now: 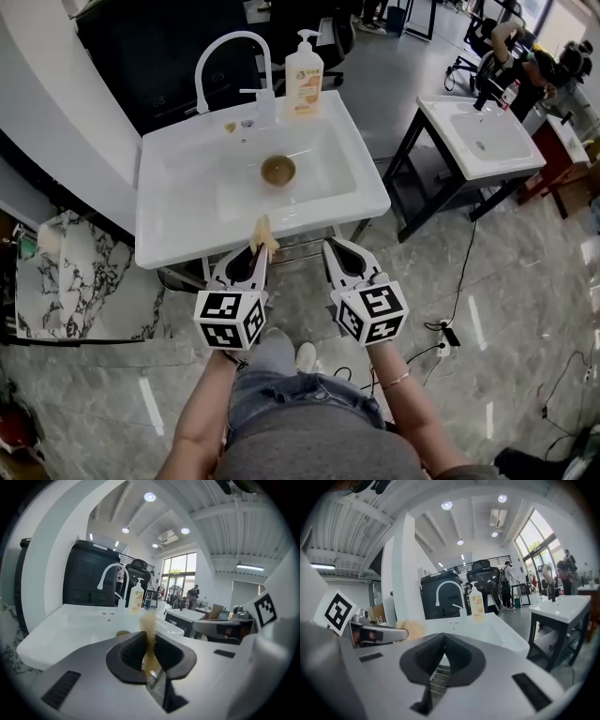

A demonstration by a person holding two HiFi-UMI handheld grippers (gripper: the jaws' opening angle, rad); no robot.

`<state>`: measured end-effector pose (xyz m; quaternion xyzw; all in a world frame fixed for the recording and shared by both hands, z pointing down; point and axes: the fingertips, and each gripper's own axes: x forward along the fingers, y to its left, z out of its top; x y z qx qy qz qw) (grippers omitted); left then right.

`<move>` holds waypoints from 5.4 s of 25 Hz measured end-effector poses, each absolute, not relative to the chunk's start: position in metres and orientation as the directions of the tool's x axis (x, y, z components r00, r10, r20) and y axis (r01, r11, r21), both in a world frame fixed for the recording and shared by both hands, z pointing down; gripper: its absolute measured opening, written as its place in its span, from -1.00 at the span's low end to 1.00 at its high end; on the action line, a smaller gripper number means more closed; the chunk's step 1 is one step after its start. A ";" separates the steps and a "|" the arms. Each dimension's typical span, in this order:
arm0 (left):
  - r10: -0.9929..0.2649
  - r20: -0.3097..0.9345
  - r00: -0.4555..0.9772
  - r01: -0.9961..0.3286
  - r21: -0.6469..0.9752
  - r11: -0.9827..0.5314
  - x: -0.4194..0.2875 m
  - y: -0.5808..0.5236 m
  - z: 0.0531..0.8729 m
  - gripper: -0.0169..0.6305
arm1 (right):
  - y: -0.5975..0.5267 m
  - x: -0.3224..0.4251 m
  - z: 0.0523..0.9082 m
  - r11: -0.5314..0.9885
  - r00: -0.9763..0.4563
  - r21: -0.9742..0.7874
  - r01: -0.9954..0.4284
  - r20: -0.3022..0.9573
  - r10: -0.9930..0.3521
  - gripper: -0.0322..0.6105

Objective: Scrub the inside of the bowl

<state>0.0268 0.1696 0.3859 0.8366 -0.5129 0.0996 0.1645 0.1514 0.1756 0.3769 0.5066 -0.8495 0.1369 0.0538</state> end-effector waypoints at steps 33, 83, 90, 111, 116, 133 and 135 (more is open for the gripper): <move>-0.769 0.376 0.517 -0.856 0.237 -0.460 -0.035 -0.094 0.413 -0.80 | -0.094 0.101 0.422 0.372 -0.424 -0.204 -0.906 0.411 -0.807 -0.87; -0.709 0.564 0.422 -0.904 0.320 -0.283 -0.018 -0.172 0.507 -0.80 | -0.199 0.106 0.627 0.454 -0.451 -0.288 -0.843 0.839 -0.306 -0.69; -0.706 0.574 0.415 -0.907 0.328 -0.266 -0.018 -0.170 0.512 -0.80 | -0.200 0.104 0.637 0.425 -0.463 -0.327 -0.844 0.845 -0.268 -0.69; -0.720 0.572 0.394 -0.914 0.328 -0.240 -0.030 -0.168 0.510 -0.80 | -0.201 0.105 0.634 0.391 -0.435 -0.317 -0.864 0.861 -0.264 -0.84; -0.719 0.562 0.409 -0.908 0.329 -0.259 -0.028 -0.163 0.504 -0.80 | -0.196 0.110 0.624 0.372 -0.429 -0.319 -0.872 0.863 -0.266 -0.84; -0.732 0.457 0.505 -0.863 0.288 -0.415 -0.010 -0.140 0.444 -0.80 | -0.172 0.123 0.527 0.312 -0.443 -0.329 -0.891 0.777 -0.446 -0.85; -0.733 0.437 0.521 -0.853 0.276 -0.442 -0.007 -0.139 0.434 -0.80 | -0.170 0.125 0.518 0.309 -0.428 -0.310 -0.899 0.769 -0.474 -0.85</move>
